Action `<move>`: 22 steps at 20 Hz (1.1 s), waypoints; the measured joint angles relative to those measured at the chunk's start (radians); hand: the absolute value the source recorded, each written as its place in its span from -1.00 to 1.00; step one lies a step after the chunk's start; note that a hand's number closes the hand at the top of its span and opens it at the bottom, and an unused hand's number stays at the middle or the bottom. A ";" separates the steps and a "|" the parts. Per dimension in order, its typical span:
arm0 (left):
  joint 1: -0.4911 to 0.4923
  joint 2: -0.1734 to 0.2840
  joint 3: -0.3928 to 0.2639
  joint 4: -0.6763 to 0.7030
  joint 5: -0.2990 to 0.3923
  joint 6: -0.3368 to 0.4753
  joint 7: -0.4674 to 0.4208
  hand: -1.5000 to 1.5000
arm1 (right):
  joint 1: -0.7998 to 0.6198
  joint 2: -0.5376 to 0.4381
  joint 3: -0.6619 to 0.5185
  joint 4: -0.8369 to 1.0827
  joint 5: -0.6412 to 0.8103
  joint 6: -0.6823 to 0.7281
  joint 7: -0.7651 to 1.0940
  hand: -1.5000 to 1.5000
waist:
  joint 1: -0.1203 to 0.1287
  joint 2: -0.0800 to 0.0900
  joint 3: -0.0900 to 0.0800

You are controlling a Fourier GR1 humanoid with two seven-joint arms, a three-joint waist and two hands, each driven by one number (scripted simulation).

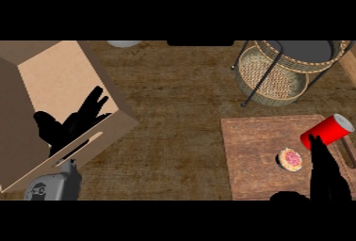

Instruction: Pick the cupcake from the cutting board and place it in the tiered basket

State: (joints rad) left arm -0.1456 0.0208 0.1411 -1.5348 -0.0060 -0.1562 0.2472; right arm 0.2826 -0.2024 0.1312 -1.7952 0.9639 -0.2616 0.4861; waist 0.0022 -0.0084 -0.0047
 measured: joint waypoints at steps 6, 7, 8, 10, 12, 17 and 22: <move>-0.004 0.004 -0.009 0.007 -0.008 0.006 -0.024 0.00 | -0.085 0.000 -0.046 0.121 -0.031 -0.003 -0.051 -1.00 | 0.001 -0.004 0.000; 0.001 0.003 -0.011 -0.001 -0.010 0.004 -0.015 0.00 | -0.103 0.003 -0.047 0.143 -0.032 -0.002 -0.057 -1.00 | 0.002 -0.004 -0.003; 0.000 0.004 -0.020 -0.001 -0.011 0.015 -0.018 0.00 | -0.116 0.005 -0.048 0.168 -0.035 -0.005 -0.072 1.00 | 0.002 -0.005 -0.006; -0.001 0.001 -0.015 -0.004 -0.013 0.015 -0.010 0.00 | -0.112 -0.006 -0.045 0.157 -0.064 0.026 -0.102 1.00 | -0.001 -0.005 -0.007; 0.001 0.003 -0.003 -0.002 -0.015 0.002 -0.019 0.00 | -0.114 -0.014 -0.048 0.165 -0.091 0.030 -0.152 1.00 | -0.001 -0.007 -0.006; 0.012 0.005 -0.015 -0.018 -0.012 0.010 -0.016 0.00 | -0.134 -0.006 -0.030 0.194 -0.043 -0.009 -0.196 1.00 | -0.002 -0.011 -0.016; 0.013 0.004 -0.008 -0.020 -0.011 0.010 -0.011 0.00 | -0.116 -0.005 -0.030 0.183 -0.031 -0.032 -0.234 1.00 | -0.005 -0.012 -0.017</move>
State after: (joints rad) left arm -0.1324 0.0249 0.1335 -1.5544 -0.0172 -0.1463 0.2361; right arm 0.1663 -0.2071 0.1016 -1.6121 0.9325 -0.2938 0.2522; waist -0.0033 -0.0205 -0.0213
